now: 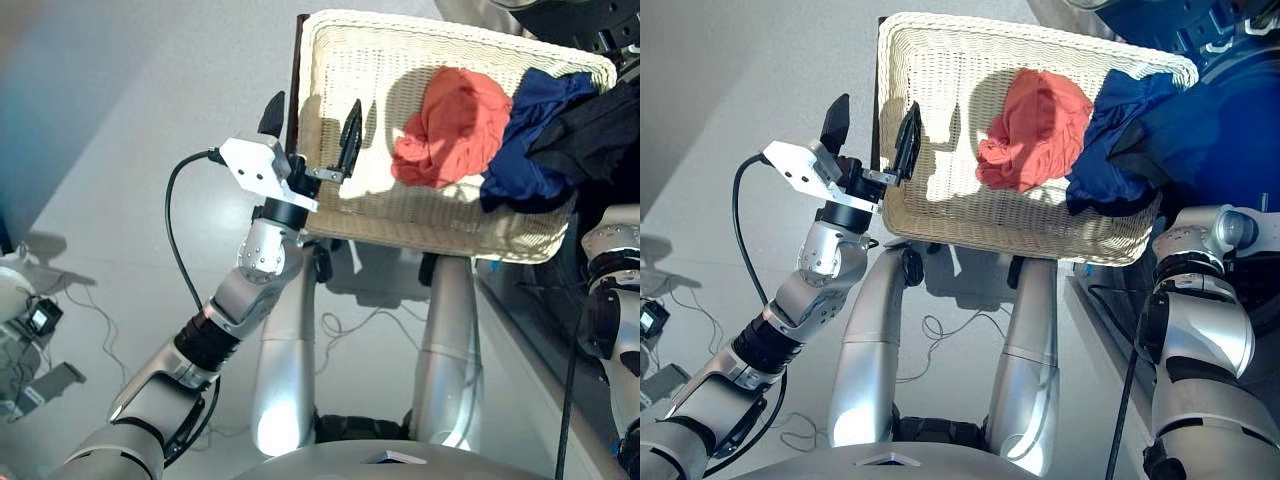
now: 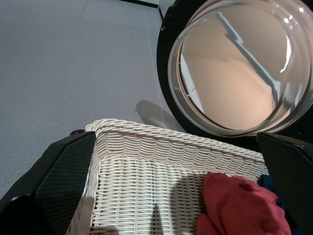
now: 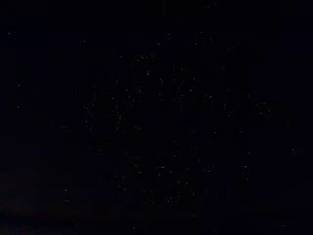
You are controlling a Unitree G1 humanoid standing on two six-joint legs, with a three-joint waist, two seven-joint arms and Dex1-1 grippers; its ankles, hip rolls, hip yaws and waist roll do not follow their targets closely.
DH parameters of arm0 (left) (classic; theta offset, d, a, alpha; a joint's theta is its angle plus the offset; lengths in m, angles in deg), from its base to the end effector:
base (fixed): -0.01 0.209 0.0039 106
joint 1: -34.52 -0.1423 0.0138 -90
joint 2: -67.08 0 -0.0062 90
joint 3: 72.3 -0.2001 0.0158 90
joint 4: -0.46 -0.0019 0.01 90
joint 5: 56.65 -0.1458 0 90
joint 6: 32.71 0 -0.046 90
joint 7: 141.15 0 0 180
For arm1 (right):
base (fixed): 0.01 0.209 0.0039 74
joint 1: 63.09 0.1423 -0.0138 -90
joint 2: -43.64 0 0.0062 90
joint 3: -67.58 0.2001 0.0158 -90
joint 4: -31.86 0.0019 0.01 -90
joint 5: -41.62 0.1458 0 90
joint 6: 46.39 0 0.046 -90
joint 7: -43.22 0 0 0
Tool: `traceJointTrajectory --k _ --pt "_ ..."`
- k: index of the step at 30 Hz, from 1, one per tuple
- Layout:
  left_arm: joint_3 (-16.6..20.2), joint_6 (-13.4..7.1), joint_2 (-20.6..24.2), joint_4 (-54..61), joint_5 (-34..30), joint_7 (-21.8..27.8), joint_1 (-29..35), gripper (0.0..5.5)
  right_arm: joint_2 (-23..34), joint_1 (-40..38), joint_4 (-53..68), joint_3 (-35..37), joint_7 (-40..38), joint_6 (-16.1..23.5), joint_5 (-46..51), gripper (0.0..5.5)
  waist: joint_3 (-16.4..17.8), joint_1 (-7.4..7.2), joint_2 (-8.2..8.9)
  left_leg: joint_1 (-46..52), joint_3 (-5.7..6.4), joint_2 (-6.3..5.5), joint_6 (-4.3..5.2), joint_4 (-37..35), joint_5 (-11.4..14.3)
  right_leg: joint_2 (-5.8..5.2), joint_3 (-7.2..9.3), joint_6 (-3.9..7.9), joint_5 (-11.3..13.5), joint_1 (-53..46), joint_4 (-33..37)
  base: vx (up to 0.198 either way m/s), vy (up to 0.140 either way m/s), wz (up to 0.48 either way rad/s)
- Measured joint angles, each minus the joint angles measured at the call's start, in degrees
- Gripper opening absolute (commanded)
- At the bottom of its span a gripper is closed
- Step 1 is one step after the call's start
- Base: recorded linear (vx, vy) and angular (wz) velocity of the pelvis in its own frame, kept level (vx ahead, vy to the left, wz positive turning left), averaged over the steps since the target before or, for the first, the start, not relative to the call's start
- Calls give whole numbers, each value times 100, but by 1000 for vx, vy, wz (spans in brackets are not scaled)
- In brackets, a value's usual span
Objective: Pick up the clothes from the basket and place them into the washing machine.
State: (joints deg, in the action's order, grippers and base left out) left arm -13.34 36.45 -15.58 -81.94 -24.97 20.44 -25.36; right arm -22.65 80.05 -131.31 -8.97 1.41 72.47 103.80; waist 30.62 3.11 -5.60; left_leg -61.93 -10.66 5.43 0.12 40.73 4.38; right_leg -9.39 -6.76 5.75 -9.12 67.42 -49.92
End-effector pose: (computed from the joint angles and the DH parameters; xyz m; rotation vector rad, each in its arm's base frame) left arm 0.2565 0.0945 0.1540 -0.2635 -0.6497 -0.4007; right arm 0.3159 -0.3638 0.1521 0.8513 -0.2874 -1.4440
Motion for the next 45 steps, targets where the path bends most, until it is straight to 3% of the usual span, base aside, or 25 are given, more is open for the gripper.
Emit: traceJointTrajectory --k 5,6,8,13,16,19,23,26,29,36,40,45 --pt "61 0 8 8 30 -17 39 550 141 95 -40 247 -10 34 579 0 -1 -8 -34 -50 -62 39 -9 51 32 36 -51 7 5 71 -1 0 0 0" --pt "69 0 9 8 31 -23 41 550 180 94 -46 249 -9 34 644 67 -1 -11 -34 -50 -66 41 -7 49 37 41 -59 9 6 75 6 0 0 0" --pt "92 1 15 10 44 -33 73 550 210 92 -53 252 -8 35 691 550 -1 -21 -34 -50 -71 48 -7 54 44 55 -71 13 9 77 13 0 0 0" --pt "102 2 12 24 114 -125 98 550 139 76 -47 149 74 34 798 550 0 -33 -32 -5 -72 64 1 59 54 89 -104 36 43 42 32 0 0 0" --pt "123 3 -47 23 124 -159 68 550 -299 -130 287 -344 518 19 783 550 0 -135 -31 97 -66 120 -18 38 68 143 -86 19 89 -105 150 0 0 0" --pt "424 2 -212 80 97 -208 -70 550 -916 -1054 1922 -1515 973 -21 -175 550 1 -323 -13 199 -67 156 -23 -79 74 189 -89 12 134 -212 265 0 0 0" --pt "580 -6 -339 110 51 -213 -271 550 -1818 -1881 3270 -2040 1177 -11 -1060 550 5 -520 7 321 -64 159 1 -215 55 220 -79 -11 150 -294 343 0 0 0" --pt "619 -9 -468 76 -72 -229 -352 550 -2055 -2339 4088 -2393 1226 -20 -1679 550 3 -638 72 416 -56 157 32 -398 0 236 -35 -36 196 -382 510 0 0 0" --pt "617 -8 -547 -252 -144 -252 -359 550 -2146 -2598 4712 -2740 1314 -12 -2428 550 0 -748 279 594 -58 164 82 -596 -47 266 -21 -32 241 -515 647 0 0 0" --pt "386 46 -866 -1725 -386 -275 11 550 -1796 -2660 6459 -3158 1374 -256 -4022 550 -5 -886 433 947 -74 160 170 -1141 -243 292 56 -85 353 -811 1091 0 0 0" --pt "202 204 -906 -2288 -583 -331 498 550 -1713 -2462 6983 -3388 1353 -501 -4743 550 0 -990 516 1009 -87 164 198 -1212 -260 307 51 -97 362 -844 1121 0 0 0" --pt "161 259 -898 -2782 -769 -390 1066 550 -1669 -2157 7317 -3855 1433 -736 -5194 550 -8 -1049 635 1110 -212 243 207 -1246 -250 402 -49 -112 411 -869 1191 0 0 0"
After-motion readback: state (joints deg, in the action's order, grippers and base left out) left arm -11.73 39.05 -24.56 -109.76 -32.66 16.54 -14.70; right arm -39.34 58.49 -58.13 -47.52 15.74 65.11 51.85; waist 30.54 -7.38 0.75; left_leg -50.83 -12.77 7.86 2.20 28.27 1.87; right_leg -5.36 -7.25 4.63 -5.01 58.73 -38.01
